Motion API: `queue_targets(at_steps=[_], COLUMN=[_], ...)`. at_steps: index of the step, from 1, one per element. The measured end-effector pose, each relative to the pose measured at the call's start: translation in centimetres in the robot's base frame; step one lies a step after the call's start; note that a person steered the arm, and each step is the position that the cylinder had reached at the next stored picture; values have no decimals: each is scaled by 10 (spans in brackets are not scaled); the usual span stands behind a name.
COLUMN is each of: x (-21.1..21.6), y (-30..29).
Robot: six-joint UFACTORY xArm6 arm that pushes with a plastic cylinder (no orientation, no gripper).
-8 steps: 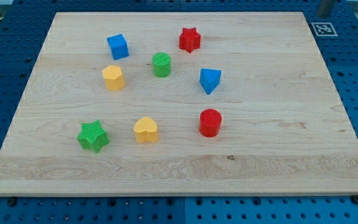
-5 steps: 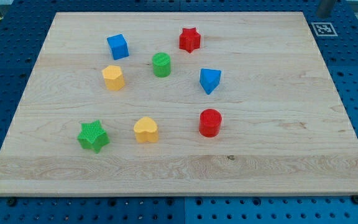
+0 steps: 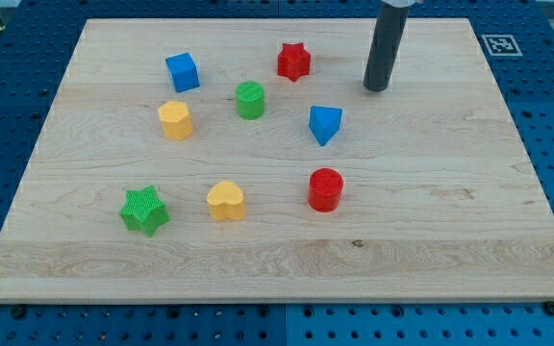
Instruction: Move the red star towards center right
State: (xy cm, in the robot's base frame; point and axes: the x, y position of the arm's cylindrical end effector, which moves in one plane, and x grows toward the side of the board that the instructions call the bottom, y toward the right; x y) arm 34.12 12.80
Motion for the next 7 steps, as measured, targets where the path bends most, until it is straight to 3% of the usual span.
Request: queue_targets(at_steps=[2,4,5,7], x=[30,-32,-32,-83], y=[-124,-216,-225,-184])
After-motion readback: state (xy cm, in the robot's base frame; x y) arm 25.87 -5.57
